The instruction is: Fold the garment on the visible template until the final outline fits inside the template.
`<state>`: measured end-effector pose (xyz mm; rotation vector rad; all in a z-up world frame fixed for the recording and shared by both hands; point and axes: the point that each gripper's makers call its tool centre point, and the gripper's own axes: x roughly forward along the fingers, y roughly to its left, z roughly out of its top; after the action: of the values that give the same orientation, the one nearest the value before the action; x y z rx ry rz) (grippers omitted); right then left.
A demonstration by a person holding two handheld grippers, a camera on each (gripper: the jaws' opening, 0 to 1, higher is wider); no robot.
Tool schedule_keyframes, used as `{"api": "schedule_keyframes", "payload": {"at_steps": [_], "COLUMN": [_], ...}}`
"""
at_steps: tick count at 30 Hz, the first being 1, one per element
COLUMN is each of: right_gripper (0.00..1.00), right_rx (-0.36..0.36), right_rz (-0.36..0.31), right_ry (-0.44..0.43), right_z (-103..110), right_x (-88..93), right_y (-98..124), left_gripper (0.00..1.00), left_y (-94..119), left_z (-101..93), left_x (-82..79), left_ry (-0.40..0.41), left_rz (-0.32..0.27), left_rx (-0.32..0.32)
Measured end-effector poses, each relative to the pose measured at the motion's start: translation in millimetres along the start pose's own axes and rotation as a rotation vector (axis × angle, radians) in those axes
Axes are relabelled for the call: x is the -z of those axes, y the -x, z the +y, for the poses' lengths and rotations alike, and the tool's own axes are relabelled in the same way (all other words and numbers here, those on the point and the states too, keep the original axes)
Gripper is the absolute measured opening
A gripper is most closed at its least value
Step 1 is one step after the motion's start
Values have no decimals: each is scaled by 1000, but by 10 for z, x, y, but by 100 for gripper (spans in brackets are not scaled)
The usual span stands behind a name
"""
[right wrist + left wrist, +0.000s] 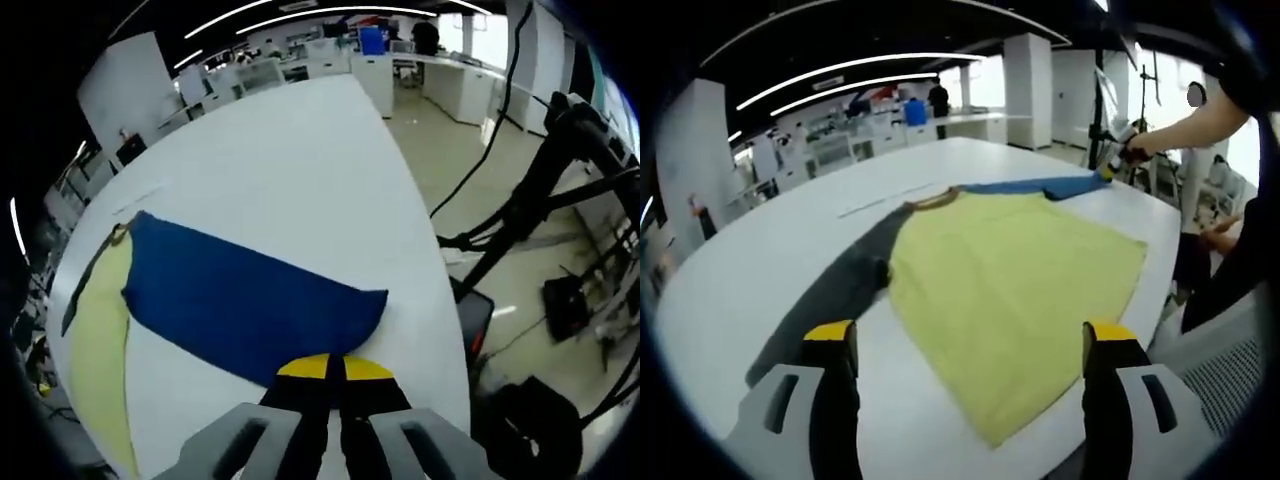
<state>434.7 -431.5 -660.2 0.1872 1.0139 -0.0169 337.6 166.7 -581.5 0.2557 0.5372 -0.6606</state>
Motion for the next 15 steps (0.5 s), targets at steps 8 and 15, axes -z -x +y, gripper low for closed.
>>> {"api": "schedule_keyframes", "payload": {"at_steps": [8, 15], "right_gripper": [0, 0], "right_rx": [-3, -31], "right_rz": [-27, -58], "right_ry": [-21, -23], "right_z": [97, 252], "right_x": [-81, -188], "right_y": [54, 112], "left_gripper": [96, 96], "left_y": [42, 48], "left_z": [24, 9], "left_x": [46, 71], "left_ry": [24, 24], "left_rz": [5, 11], "left_rx": [5, 17]}}
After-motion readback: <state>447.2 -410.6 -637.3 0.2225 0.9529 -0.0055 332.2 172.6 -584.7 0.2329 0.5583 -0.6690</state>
